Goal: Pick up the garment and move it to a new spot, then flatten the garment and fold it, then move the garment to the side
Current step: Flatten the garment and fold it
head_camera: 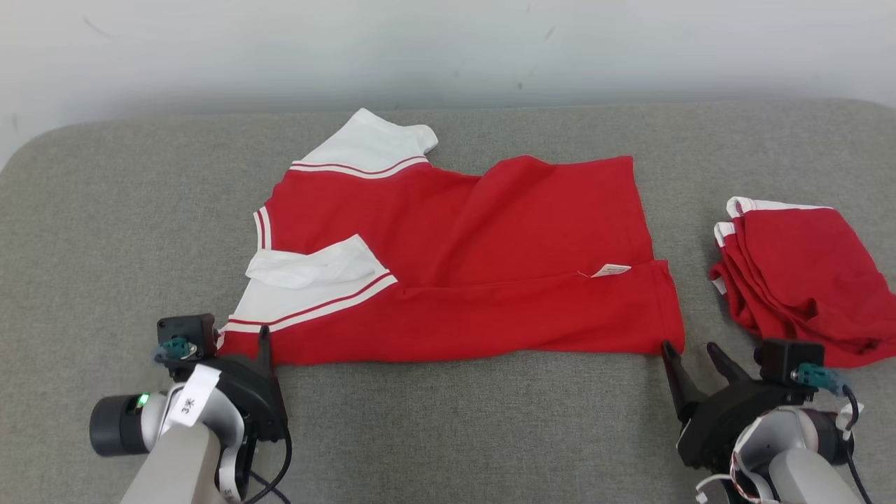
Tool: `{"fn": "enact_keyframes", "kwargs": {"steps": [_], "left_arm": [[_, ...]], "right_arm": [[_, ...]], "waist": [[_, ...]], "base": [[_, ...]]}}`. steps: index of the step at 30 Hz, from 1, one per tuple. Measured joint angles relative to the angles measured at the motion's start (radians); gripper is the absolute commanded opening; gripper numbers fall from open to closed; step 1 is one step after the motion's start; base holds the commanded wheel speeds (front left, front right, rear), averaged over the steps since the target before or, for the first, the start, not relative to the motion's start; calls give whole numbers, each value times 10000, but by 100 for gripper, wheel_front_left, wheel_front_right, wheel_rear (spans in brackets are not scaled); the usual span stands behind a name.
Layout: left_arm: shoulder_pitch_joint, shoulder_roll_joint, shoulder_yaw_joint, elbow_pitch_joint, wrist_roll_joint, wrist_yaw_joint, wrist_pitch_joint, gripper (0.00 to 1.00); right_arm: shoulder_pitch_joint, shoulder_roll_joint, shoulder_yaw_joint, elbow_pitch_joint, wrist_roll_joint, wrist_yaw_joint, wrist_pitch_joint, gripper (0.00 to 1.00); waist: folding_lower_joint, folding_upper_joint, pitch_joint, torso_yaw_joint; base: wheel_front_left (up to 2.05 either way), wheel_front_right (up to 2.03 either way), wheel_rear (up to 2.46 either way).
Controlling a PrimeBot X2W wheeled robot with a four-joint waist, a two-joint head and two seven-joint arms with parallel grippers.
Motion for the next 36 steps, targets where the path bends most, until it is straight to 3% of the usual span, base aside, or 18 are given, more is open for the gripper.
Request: {"fn": "enact_keyframes", "kwargs": {"steps": [28, 30, 36], "left_arm": [[-153, -276, -163, 704, 81, 2, 192, 100], [-160, -284, -178, 713, 81, 2, 192, 100], [-205, -299, -255, 813, 81, -10, 196, 100]], "right_arm": [[-704, -38, 253, 485, -153, -144, 169, 100], [-704, -38, 268, 508, -174, -144, 176, 90], [-704, -42, 247, 711, -236, -174, 244, 100]], "waist": [[0, 0, 131, 432], [1, 1, 135, 440], [1, 0, 149, 454]], "base": [[0, 0, 0], [0, 0, 0], [0, 0, 0]]}}
